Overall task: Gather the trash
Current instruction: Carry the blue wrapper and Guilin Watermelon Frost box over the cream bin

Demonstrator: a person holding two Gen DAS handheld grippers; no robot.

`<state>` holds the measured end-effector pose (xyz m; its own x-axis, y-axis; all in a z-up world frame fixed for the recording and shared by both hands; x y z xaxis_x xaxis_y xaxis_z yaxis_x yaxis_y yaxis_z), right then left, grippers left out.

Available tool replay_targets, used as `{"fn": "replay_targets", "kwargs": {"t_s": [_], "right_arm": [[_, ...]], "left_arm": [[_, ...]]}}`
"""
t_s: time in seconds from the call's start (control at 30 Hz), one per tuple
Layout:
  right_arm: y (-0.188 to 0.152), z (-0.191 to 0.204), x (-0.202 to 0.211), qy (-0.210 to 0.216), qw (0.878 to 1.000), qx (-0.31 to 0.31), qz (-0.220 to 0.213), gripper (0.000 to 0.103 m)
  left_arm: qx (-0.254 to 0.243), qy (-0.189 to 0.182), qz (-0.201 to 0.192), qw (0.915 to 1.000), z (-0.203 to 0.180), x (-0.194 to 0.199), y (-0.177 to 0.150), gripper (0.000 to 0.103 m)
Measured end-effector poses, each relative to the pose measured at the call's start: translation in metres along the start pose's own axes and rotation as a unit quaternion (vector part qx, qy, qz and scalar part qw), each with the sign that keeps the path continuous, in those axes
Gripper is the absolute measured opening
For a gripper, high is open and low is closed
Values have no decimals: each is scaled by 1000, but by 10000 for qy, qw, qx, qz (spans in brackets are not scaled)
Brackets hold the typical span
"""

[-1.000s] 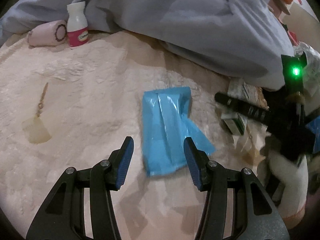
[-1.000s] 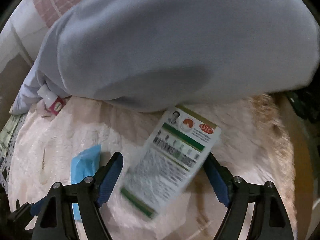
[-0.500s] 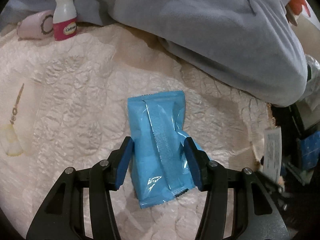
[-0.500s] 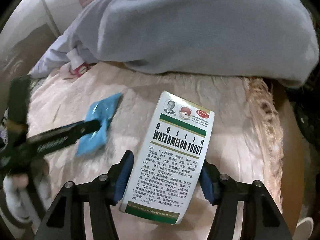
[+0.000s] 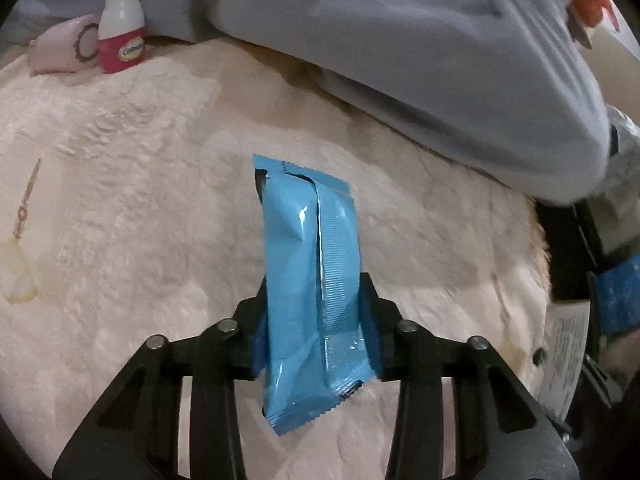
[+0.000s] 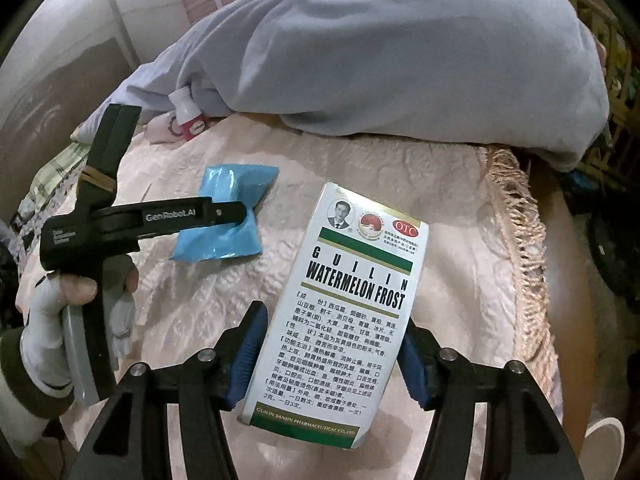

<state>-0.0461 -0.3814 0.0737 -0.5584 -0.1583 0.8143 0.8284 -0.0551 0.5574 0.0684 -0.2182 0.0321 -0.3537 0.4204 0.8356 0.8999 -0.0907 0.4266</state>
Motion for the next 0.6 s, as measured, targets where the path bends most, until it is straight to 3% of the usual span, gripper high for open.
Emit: {"fn": "replay_targets", "kwargs": {"t_s": [0.43, 0.6], "right_arm": [[-45, -1, 50, -224, 9995, -181, -105, 59], [-68, -8, 73, -292, 9989, -331, -163, 59]], "left_arm": [[-724, -452, -34, 9963, -61, 69, -78, 32], [-1047, -482, -56, 9933, -88, 83, -90, 32]]}}
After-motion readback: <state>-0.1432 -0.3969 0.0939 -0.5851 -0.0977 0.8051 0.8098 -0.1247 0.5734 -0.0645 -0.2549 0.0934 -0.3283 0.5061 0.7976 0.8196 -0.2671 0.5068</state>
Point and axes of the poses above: each gripper's, at about its wrist camera, not at the fingertips, and x roughly against the way its jaws point, z to its left, y to its top, the point moved 1 cm from there along -x, roughly the way its jaws point
